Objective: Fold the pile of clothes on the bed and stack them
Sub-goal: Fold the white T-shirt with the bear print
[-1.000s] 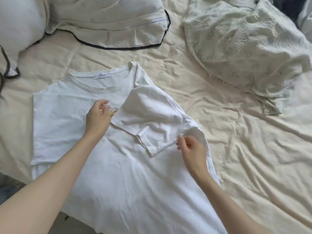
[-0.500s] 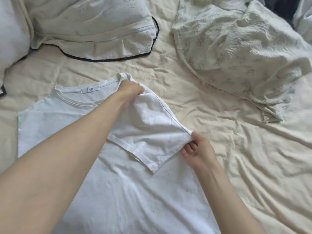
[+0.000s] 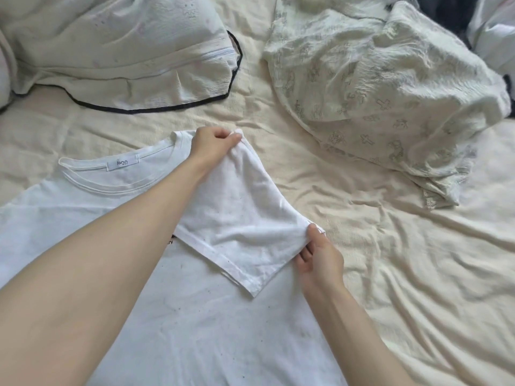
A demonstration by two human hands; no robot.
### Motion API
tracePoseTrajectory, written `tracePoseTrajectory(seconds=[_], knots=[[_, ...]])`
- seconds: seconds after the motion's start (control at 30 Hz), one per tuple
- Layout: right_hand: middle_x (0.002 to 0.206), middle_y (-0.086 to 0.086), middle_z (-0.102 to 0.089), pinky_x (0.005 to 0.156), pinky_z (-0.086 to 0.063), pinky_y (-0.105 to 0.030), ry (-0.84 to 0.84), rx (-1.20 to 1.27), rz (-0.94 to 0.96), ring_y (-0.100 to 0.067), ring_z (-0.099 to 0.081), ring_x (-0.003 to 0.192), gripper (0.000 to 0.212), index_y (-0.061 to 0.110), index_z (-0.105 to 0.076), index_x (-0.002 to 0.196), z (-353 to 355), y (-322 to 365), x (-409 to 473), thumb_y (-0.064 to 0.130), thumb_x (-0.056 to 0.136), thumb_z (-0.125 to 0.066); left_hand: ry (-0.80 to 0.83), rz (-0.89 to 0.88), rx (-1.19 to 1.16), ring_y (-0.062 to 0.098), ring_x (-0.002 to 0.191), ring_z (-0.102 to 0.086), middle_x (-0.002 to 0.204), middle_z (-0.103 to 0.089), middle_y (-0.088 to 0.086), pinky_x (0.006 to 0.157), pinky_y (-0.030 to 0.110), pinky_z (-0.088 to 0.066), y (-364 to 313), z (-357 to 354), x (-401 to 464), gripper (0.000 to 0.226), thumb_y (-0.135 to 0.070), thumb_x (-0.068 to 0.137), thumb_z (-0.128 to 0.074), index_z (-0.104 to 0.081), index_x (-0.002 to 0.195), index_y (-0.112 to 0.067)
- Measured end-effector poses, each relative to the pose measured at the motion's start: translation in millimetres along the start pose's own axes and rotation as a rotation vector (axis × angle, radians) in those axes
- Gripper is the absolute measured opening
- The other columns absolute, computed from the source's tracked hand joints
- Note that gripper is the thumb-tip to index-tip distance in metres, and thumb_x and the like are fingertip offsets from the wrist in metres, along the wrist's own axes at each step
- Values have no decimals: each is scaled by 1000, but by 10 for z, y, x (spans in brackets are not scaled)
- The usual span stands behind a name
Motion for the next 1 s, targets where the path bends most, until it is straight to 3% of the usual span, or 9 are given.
tracePoseTrajectory(seconds=[0.07, 0.17, 0.3, 0.43, 0.57, 0.7, 0.8, 0.9, 1.0], knots=[[97, -4, -71, 67, -56, -24, 35, 3, 16, -13, -69, 86, 10, 14, -66, 94, 4, -65, 14, 16, 94, -56, 3, -42, -33, 6, 84, -54, 77, -60, -9, 70, 10, -39, -46, -78, 32, 12, -25, 88, -65, -65, 81, -15], [108, -6, -70, 82, -55, -30, 93, -99, -8, -20, -67, 100, 18, 17, -65, 109, 6, -209, -5, 20, 93, -59, -28, -12, 31, 6, 88, -53, 92, -60, -6, 62, 1, -36, 69, -123, 35, 20, -35, 89, -63, -64, 95, -15], [97, -3, -74, 70, -57, -26, 183, -318, -54, -18, -71, 90, 11, 18, -67, 98, -5, -339, -40, 15, 88, -65, -62, -15, 107, 2, 78, -50, 86, -55, -11, 61, 9, -34, 218, -19, -88, 29, -48, 88, -58, -59, 97, -20], [94, -4, -75, 68, -56, -27, 292, -422, -166, -20, -71, 87, 13, 12, -67, 98, -36, -483, -154, 7, 87, -64, -86, -80, 249, 13, 79, -50, 80, -55, -7, 58, 17, -32, 442, 163, -391, 30, -43, 91, -57, -61, 91, -13], [94, -4, -75, 63, -55, -24, 323, -478, -165, -20, -71, 86, 14, 8, -66, 99, -3, -614, -250, 2, 87, -61, -59, -54, 386, 29, 88, -52, 75, -52, -1, 69, 32, -34, 651, 327, -570, 30, -41, 92, -56, -58, 88, -11], [92, -7, -73, 62, -56, -25, 304, -522, -96, -21, -70, 79, 10, 4, -64, 96, 19, -649, -295, 4, 89, -58, -121, -81, 334, 28, 88, -56, 75, -53, -2, 74, 37, -41, 613, 517, -573, 25, -38, 89, -60, -60, 99, -15], [74, -10, -69, 63, -58, -30, 188, -755, 15, -21, -70, 67, 14, 3, -61, 82, 148, -651, -324, 15, 88, -61, -115, -106, 401, 23, 103, -52, 111, -53, 6, 86, 38, -42, 687, 511, -689, 46, -36, 89, -62, -47, 126, -14], [62, -3, -68, 65, -56, -37, 118, -1147, 200, -21, -67, 63, 30, 10, -59, 74, 263, -580, -429, 35, 89, -61, -192, -180, 516, 29, 120, -43, 132, -43, 12, 97, 41, -35, 800, 469, -1018, 54, -28, 89, -61, -40, 136, -11], [73, 1, -62, 65, -50, -39, 138, -1461, 826, -22, -59, 70, 14, 13, -60, 79, 180, -369, -654, 22, 90, -62, -201, -312, 664, 37, 134, -34, 145, -36, 18, 107, 48, -28, 954, 352, -1473, 52, -20, 91, -58, -42, 140, -11]])
Point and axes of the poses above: each hand's wrist, its own x-axis towards the middle knuckle, its own z-axis out of the back of the hand, y = z × x, the point moved 6 cm from there along x, towards the middle knuckle
